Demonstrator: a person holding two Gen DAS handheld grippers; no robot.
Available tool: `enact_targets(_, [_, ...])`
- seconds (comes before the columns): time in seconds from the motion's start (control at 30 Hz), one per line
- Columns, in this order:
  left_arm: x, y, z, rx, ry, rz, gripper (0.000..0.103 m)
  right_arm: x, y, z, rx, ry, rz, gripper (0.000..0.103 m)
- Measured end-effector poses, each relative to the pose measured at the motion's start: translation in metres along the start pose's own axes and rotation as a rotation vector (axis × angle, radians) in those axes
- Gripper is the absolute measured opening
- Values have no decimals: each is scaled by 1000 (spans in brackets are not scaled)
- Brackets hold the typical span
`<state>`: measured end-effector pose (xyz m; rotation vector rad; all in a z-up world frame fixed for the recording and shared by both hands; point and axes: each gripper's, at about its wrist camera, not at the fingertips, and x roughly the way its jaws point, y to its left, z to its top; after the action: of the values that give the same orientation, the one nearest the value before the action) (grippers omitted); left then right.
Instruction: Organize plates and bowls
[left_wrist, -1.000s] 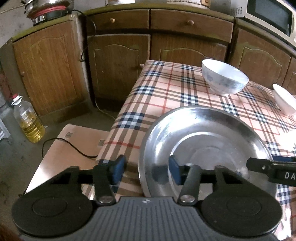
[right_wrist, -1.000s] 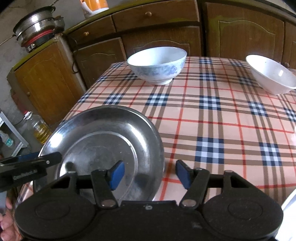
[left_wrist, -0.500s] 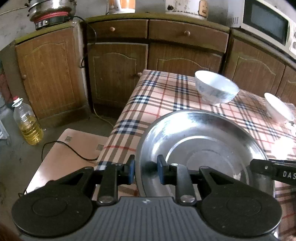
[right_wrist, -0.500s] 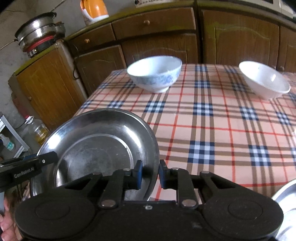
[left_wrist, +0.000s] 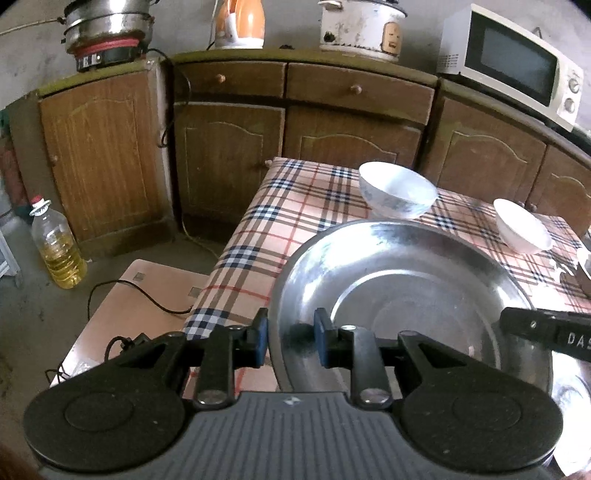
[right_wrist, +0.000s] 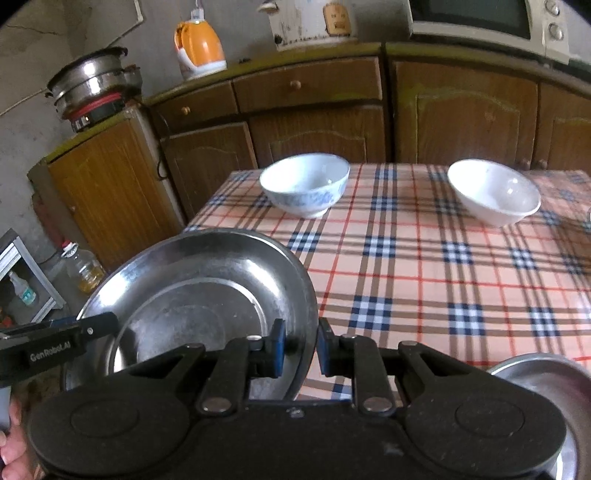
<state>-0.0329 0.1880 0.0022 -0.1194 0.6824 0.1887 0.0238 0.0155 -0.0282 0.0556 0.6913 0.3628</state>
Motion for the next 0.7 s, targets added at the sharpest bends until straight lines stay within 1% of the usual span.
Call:
enact_targets(0.3, [-29, -15, -7, 21, -16, -13, 26, -38, -5, -5, 2, -35, -12, 24])
enact_targets(0.7, [-54, -31, -14, 45, -40, -20, 26, -75, -9, -16, -19, -71, -47, 24])
